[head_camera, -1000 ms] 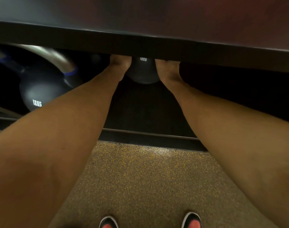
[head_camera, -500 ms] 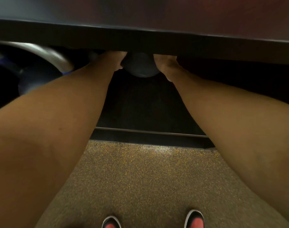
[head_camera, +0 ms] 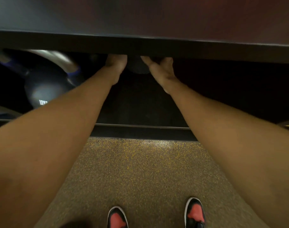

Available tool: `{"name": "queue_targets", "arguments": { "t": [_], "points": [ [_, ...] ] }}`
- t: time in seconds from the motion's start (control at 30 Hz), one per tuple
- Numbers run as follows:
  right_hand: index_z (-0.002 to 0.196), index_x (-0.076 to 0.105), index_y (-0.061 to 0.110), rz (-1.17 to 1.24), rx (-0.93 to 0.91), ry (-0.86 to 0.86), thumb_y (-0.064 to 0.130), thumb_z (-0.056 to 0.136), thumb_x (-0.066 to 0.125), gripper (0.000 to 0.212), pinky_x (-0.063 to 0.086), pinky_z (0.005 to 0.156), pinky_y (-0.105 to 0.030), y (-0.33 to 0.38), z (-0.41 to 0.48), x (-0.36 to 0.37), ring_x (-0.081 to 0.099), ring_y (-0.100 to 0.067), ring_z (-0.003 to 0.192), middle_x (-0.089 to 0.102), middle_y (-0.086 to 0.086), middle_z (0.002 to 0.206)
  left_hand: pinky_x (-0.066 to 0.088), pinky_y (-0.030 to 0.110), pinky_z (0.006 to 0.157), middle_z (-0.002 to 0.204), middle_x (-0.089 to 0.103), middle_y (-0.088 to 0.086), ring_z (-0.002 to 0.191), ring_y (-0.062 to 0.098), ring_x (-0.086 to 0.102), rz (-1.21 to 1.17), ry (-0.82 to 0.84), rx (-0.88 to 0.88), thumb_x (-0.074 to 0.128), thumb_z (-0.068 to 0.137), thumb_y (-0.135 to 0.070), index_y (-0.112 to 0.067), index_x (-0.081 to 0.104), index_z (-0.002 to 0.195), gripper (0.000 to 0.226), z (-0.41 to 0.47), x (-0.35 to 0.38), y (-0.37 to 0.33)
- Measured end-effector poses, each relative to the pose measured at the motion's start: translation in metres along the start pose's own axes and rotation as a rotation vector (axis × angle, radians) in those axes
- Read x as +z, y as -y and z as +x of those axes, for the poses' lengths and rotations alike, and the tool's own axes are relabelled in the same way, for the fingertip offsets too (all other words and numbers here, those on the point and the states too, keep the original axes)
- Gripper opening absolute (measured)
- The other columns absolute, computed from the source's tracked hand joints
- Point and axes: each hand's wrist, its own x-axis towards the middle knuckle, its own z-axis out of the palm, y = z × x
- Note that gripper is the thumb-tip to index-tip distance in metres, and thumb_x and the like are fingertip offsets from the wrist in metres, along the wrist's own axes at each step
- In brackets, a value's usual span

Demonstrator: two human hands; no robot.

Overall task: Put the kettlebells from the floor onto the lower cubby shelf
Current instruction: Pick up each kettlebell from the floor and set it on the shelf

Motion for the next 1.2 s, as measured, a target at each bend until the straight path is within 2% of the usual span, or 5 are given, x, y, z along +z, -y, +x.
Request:
{"name": "queue_targets", "arguments": {
  "t": [0.23, 0.63, 0.83, 1.0, 1.2],
  "points": [
    [0.166, 0.015, 0.028, -0.024, 0.049, 0.108, 0.057, 0.091, 0.072, 0.098, 0.032, 0.104, -0.027, -0.020, -0.091, -0.019, 0.041, -0.022, 0.147, 0.042, -0.001, 0.161, 0.042, 0.051, 0.117, 0.152, 0.055, 0.006, 0.138, 0.030, 0.053, 0.024, 0.086, -0.003, 0.040, 0.075, -0.089, -0.030, 0.042, 0.156, 0.100, -0.104, -0.019, 0.049],
    [0.160, 0.030, 0.029, -0.135, 0.040, 0.250, 0.057, 0.093, 0.069, 0.083, 0.045, 0.109, -0.036, -0.033, -0.179, -0.020, 0.055, -0.014, 0.132, 0.058, 0.006, 0.142, 0.039, 0.049, 0.118, 0.153, 0.054, 0.000, 0.137, 0.022, 0.055, 0.050, 0.120, -0.041, 0.043, 0.092, -0.078, -0.030, 0.038, 0.158, 0.082, -0.194, -0.036, 0.086],
    [0.155, 0.040, 0.029, -0.190, -0.014, 0.347, 0.057, 0.095, 0.066, 0.071, 0.037, 0.079, -0.016, -0.033, -0.204, -0.020, 0.055, -0.010, 0.121, 0.062, 0.011, 0.126, 0.042, 0.052, 0.115, 0.143, 0.061, -0.002, 0.131, 0.022, 0.057, -0.021, 0.034, -0.078, 0.042, 0.077, -0.088, -0.031, 0.044, 0.153, 0.095, -0.244, -0.038, 0.105],
    [0.147, 0.049, 0.033, -0.263, -0.058, 0.510, 0.057, 0.095, 0.066, 0.060, 0.042, 0.087, -0.024, -0.047, -0.249, -0.001, 0.052, -0.015, 0.132, 0.063, 0.018, 0.114, 0.042, 0.052, 0.115, 0.146, 0.060, -0.002, 0.133, 0.024, 0.057, -0.112, -0.099, -0.152, 0.042, 0.060, -0.094, -0.031, 0.049, 0.149, 0.109, -0.297, -0.062, 0.147],
    [0.145, 0.051, 0.032, -0.306, -0.138, 0.703, 0.052, 0.096, 0.066, 0.054, 0.049, 0.099, -0.035, -0.069, -0.315, 0.037, 0.055, -0.016, 0.129, 0.064, 0.017, 0.114, 0.046, 0.052, 0.112, 0.145, 0.061, 0.001, 0.129, 0.021, 0.061, -0.143, -0.200, -0.208, 0.048, 0.075, -0.089, -0.023, 0.049, 0.151, 0.100, -0.360, -0.121, 0.217]
  ]
}}
